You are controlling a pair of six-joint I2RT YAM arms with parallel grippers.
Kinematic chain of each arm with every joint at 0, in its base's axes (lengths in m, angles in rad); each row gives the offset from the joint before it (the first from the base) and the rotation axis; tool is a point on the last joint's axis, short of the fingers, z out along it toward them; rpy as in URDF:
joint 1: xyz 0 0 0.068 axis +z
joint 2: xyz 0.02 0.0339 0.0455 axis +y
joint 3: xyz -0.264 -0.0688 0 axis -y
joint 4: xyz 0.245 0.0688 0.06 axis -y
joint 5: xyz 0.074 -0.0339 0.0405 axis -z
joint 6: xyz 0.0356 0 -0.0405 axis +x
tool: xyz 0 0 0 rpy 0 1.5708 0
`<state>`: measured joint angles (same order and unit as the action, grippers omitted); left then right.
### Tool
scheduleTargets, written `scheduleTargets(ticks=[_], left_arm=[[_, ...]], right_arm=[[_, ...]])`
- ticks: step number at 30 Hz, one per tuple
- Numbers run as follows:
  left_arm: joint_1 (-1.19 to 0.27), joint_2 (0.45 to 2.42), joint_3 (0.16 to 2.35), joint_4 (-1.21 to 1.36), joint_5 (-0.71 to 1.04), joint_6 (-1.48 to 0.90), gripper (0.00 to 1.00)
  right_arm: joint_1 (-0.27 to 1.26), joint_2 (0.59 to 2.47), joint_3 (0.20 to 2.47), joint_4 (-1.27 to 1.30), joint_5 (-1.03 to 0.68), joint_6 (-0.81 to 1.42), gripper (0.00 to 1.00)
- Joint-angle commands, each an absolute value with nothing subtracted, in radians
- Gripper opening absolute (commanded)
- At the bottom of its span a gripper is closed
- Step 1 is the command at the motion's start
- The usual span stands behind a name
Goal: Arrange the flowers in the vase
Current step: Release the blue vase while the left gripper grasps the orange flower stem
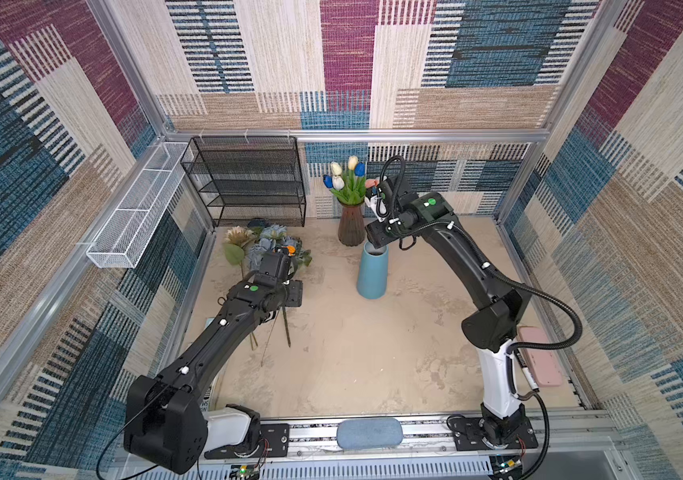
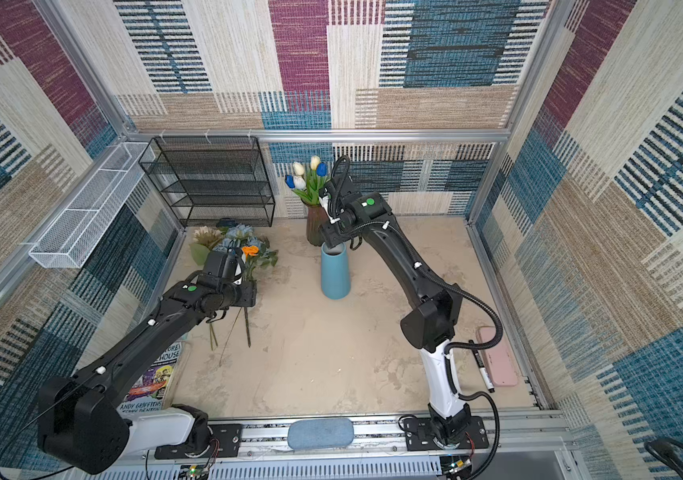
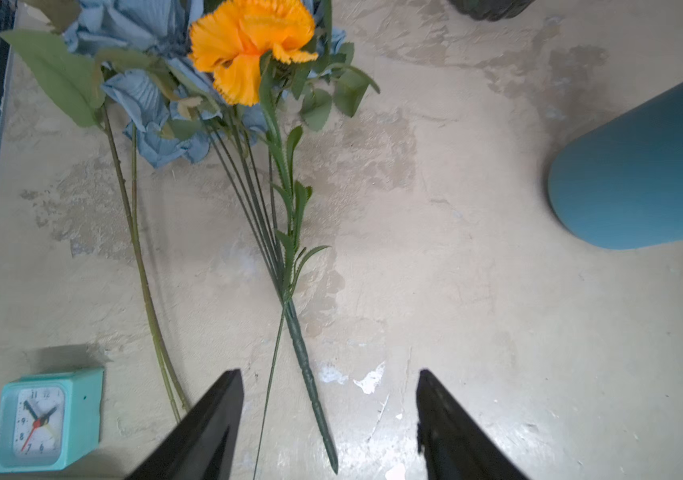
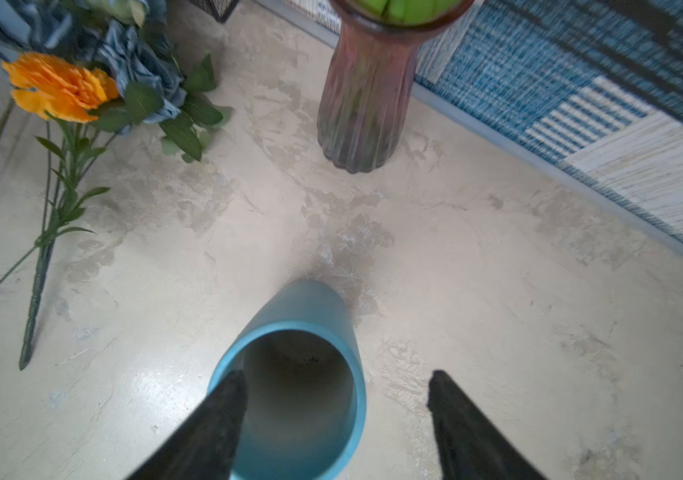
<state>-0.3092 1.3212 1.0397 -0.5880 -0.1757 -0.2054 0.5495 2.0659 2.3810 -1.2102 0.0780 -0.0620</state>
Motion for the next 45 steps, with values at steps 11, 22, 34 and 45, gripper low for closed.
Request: scheduleTargets(ticks=[11, 22, 34, 45], left_arm=[[-0.222, 1.543, 1.052, -0.652, -0.082, -0.201, 0.63], [-0.200, 1.651, 1.059, -0.612, -0.170, -0.183, 0.46], [-0.190, 1.686, 1.063, -0.582, -0.158, -0.170, 0.18], [-0.192, 1.619, 1.068, -0.613, -0.135, -0.188, 0.09]], right_arm=[[0.549, 1.414, 1.616, -0.347, 0.114, -0.105, 0.83], [0.549, 1.057, 1.005, 0.067, 0.039, -0.060, 0.82], [0.549, 0.816, 0.735, 0.216, 0.031, -0.068, 0.85], [0.549, 0.861, 0.702, 0.269, 0.010, -0.098, 0.91]])
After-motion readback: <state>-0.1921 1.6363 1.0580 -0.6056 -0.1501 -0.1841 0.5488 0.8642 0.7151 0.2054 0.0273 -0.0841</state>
